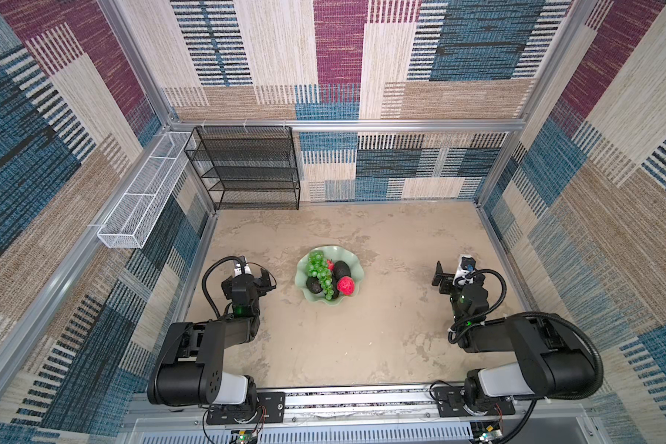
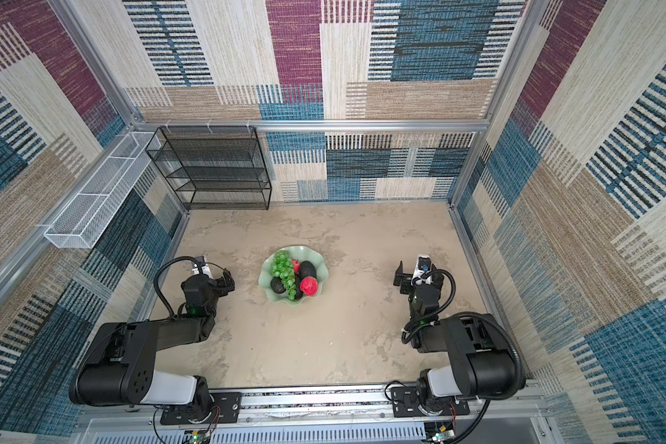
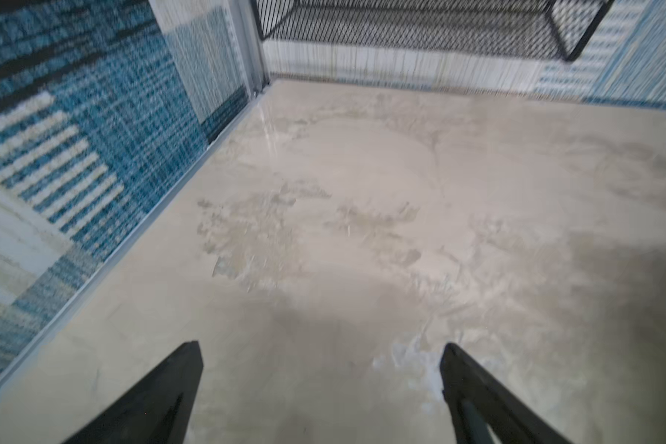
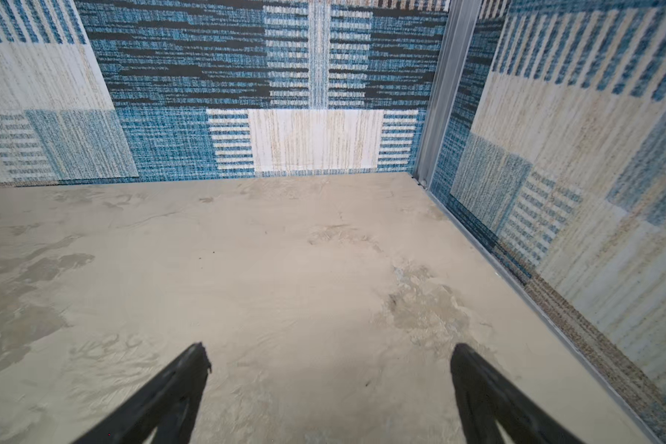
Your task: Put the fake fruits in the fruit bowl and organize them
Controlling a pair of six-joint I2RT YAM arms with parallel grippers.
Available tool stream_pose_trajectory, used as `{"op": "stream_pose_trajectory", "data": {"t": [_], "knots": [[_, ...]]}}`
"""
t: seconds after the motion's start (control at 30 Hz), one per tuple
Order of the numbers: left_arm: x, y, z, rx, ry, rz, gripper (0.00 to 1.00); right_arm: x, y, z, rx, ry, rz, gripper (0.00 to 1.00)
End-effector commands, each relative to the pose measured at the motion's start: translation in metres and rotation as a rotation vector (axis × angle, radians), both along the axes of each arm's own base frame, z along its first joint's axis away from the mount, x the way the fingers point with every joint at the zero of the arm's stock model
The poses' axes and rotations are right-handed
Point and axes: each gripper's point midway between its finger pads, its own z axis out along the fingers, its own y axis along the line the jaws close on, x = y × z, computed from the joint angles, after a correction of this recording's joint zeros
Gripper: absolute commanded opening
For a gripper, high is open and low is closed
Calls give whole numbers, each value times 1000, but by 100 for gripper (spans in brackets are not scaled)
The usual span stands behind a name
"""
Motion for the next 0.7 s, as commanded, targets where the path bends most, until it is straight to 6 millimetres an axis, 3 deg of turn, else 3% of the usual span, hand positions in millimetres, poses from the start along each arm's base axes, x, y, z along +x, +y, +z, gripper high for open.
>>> {"op": "stream_pose_trajectory", "data": {"t": [0.0,0.2,0.57,0.67], "knots": [[14,-4,7,-9,16,-43,99,5,8,31,20,-151,80,100],[20,-11,-3,-21,-8,-114,99,18,10,22,27,-90,114,100],[19,-7,-3,-17,-6,-87,99,18,9,22,32,-88,111,100],[8,-2,4,-14,-69,-50,99,18,9,21,32,-86,111,100]]}}
